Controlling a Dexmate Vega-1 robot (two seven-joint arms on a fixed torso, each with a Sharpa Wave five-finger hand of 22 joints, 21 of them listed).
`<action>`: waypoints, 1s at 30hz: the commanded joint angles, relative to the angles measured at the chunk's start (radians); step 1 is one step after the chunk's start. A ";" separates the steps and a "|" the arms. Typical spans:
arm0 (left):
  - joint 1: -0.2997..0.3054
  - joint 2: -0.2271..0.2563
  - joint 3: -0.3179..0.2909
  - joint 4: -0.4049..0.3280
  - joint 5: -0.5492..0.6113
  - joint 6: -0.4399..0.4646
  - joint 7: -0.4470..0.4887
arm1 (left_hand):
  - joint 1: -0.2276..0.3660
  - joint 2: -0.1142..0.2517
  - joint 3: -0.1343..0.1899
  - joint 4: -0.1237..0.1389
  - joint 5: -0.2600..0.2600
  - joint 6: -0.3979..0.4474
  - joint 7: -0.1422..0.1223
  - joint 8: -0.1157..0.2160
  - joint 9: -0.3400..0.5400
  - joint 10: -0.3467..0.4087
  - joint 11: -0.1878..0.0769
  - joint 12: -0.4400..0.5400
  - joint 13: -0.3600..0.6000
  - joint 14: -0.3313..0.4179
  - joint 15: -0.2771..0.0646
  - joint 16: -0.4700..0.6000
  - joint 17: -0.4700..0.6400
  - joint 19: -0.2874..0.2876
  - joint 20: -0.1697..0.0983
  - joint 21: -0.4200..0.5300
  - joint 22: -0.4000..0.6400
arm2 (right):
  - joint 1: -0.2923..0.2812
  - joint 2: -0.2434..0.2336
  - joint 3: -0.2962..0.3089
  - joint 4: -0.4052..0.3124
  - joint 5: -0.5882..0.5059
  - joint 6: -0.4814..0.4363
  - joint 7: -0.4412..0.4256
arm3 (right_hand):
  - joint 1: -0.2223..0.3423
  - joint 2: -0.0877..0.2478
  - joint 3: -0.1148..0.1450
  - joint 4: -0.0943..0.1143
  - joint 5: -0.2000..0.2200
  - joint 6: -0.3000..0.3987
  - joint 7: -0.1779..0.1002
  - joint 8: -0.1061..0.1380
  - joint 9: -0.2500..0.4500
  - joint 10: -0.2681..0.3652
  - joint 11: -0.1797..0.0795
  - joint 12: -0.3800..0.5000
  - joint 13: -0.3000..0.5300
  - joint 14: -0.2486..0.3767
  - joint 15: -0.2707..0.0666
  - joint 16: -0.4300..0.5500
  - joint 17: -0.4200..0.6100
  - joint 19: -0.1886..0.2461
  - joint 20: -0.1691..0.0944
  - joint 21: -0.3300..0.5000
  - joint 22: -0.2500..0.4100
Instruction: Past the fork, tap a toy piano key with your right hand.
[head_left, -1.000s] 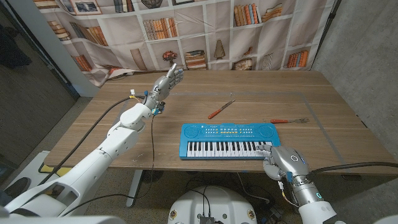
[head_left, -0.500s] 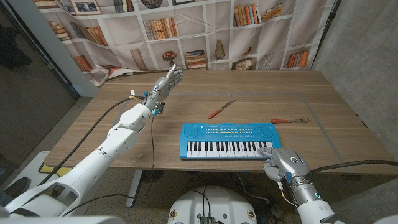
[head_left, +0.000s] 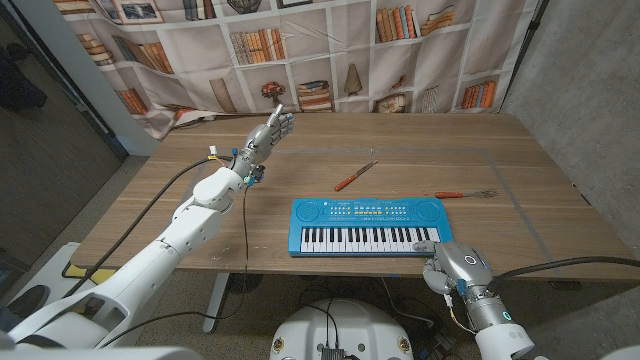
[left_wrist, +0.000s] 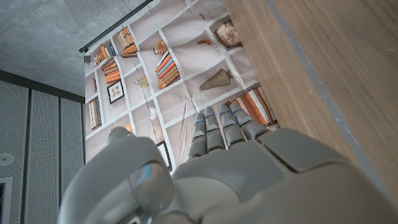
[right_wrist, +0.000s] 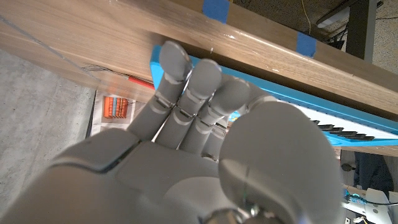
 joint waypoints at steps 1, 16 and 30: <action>-0.003 -0.003 0.000 0.009 -0.004 0.002 -0.003 | 0.010 0.005 -0.005 0.001 0.001 0.011 -0.002 -0.002 0.004 0.008 0.004 0.001 0.003 0.008 0.001 0.001 0.003 0.014 0.001 -0.002 0.003 | 0.027 -0.019 -0.028 0.010 0.048 -0.025 -0.009 | 0.012 0.008 -0.005 -0.004 -0.005 0.013 0.003 0.000 0.005 -0.001 0.000 -0.004 -0.001 -0.001 0.003 0.000 -0.003 -0.003 0.000 0.008 -0.005; 0.002 0.002 -0.005 0.008 -0.007 0.001 -0.003 | 0.013 0.008 -0.006 0.001 -0.001 0.011 -0.002 -0.003 0.004 0.010 0.001 -0.001 0.003 0.009 -0.001 0.000 0.003 0.014 0.002 -0.005 0.003 | 0.079 -0.073 -0.083 -0.009 0.055 -0.093 0.025 | 0.012 0.016 -0.016 0.001 -0.014 0.118 0.002 0.022 0.007 -0.004 0.002 -0.016 -0.001 -0.005 0.002 -0.002 -0.012 -0.025 0.001 0.019 -0.056; -0.003 -0.004 -0.003 0.015 -0.008 -0.006 -0.009 | 0.016 0.009 -0.007 0.001 -0.002 0.012 -0.001 -0.004 0.004 0.012 0.001 -0.002 0.003 0.009 -0.001 -0.001 0.003 0.016 0.002 -0.008 0.003 | 0.078 -0.100 -0.081 -0.027 0.085 -0.116 -0.026 | 0.006 0.018 -0.017 -0.002 -0.016 0.136 0.004 0.006 0.006 -0.003 0.002 -0.023 -0.001 -0.007 0.002 -0.010 -0.023 -0.029 0.000 0.045 -0.066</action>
